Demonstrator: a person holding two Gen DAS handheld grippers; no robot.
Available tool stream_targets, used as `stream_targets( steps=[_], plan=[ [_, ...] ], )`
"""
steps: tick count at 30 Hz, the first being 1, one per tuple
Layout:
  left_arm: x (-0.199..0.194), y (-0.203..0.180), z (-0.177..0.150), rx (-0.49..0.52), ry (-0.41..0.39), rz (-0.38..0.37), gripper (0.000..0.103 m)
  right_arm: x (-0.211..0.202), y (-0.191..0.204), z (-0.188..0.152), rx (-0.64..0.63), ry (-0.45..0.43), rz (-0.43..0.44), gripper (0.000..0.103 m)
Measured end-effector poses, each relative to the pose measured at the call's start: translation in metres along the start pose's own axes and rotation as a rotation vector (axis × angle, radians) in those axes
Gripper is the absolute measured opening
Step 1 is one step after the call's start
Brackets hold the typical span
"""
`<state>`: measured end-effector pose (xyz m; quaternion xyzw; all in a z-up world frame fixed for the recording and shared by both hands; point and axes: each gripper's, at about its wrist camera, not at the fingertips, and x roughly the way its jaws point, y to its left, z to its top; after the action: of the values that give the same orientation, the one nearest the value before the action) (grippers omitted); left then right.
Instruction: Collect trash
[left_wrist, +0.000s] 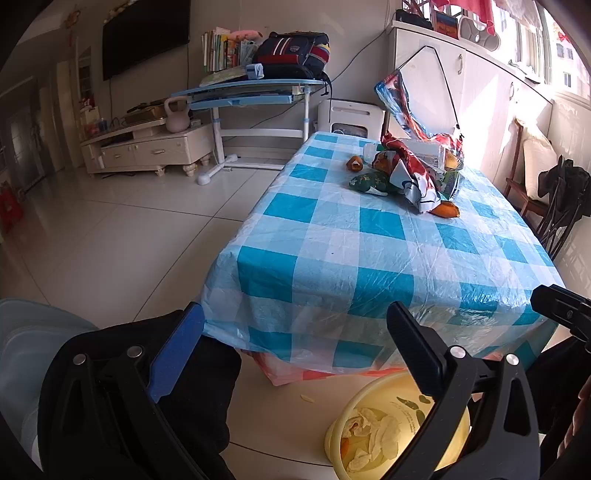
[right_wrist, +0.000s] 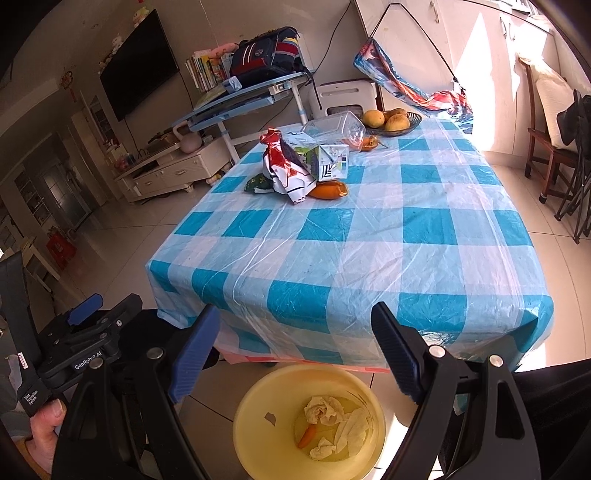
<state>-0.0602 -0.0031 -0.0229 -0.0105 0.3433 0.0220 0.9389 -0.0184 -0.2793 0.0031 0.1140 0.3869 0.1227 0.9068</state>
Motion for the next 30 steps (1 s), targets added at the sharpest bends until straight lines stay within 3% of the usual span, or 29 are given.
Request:
stream_targets(
  steps=[11, 20, 30],
  plan=[
    [0.000, 0.000, 0.004, -0.019, -0.003, -0.024, 0.096, 0.018, -0.002, 0.052, -0.102, 0.027, 0.002, 0.081],
    [0.014, 0.006, 0.017, -0.047, 0.029, -0.041, 0.096, 0.080, -0.023, 0.092, -0.153, 0.110, -0.045, 0.080],
    [0.036, 0.002, 0.039, -0.053, 0.051, -0.073, 0.096, 0.139, -0.036, 0.118, -0.200, 0.194, -0.051, 0.073]
  ],
)
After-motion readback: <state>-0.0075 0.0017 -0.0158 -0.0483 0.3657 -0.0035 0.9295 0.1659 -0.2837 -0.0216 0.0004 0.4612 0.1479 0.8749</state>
